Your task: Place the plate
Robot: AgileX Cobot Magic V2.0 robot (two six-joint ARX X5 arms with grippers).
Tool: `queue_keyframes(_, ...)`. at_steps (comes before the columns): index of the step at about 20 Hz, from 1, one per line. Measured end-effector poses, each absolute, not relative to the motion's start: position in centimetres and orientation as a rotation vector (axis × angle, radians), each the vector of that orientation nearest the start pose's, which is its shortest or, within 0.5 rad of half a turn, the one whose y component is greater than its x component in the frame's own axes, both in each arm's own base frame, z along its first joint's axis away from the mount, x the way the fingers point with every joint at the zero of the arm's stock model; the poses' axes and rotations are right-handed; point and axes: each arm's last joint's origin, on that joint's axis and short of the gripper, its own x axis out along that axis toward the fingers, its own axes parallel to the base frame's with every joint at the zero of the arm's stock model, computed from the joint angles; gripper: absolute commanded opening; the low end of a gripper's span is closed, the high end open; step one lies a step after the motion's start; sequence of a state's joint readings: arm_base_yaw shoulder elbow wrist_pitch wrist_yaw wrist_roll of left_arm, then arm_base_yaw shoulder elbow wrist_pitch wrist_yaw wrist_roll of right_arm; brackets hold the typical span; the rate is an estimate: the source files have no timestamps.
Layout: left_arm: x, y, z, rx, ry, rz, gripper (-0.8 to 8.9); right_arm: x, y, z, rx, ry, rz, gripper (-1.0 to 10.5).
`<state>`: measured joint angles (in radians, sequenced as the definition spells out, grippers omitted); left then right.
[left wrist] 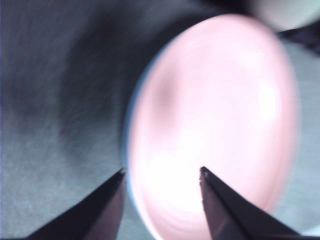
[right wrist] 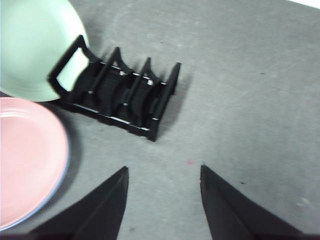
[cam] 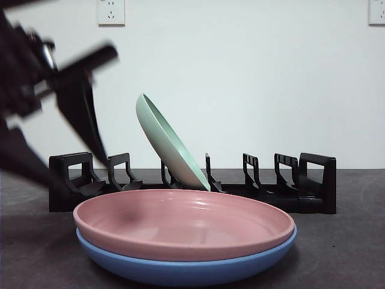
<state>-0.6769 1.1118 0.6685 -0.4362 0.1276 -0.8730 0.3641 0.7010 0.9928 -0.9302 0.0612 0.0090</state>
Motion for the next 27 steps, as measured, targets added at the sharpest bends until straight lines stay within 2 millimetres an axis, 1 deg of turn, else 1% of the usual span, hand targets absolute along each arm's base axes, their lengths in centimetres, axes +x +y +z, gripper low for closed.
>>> queue_keyframes(2,16.0,-12.3,24.1,-0.505,1.039,-0.343,2.92,11.0,4.2,34.2,-0.087,0.660,0.341,2.2)
queue_keyframes(4,15.3,-10.5,25.8,-0.425,0.972,-0.319,2.92,12.0,4.8,33.7,-0.048,0.725,0.396,2.2)
queue_keyframes(6,14.6,-8.3,26.5,-0.323,0.952,-0.254,2.92,13.6,5.7,32.8,-0.011,0.805,0.463,2.2)
queue_keyframes(8,13.7,-6.2,27.1,-0.237,0.926,-0.225,2.92,15.7,6.9,31.9,0.030,0.863,0.545,2.2)
queue_keyframes(11,12.2,-3.9,27.9,-0.160,0.872,-0.181,2.92,18.2,8.7,31.1,0.073,0.880,0.631,2.2)
queue_keyframes(13,11.4,-2.8,28.3,-0.129,0.827,-0.154,2.91,20.1,10.4,31.3,0.085,0.905,0.668,2.2)
queue_keyframes(15,10.7,-2.1,28.7,-0.119,0.776,-0.132,2.91,22.0,12.7,31.9,0.073,0.937,0.705,2.2)
queue_keyframes(17,10.1,-1.8,29.0,-0.115,0.741,-0.121,2.90,24.2,15.6,32.6,0.052,0.954,0.751,2.2)
queue_keyframes(20,10.0,-1.7,29.1,-0.113,0.734,-0.118,2.90,27.1,19.8,33.2,0.024,0.960,0.807,2.2)
queue_keyframes(22,10.1,-1.7,29.1,-0.113,0.735,-0.118,2.90,28.7,22.2,33.4,0.011,0.971,0.828,2.2)
queue_keyframes(25,10.1,-1.7,29.1,-0.113,0.731,-0.119,2.90,30.8,24.7,33.6,0.009,0.961,0.819,2.2)
queue_keyframes(27,10.1,-1.7,29.1,-0.107,0.731,-0.121,2.90,32.0,25.8,33.2,0.013,0.969,0.817,2.2)
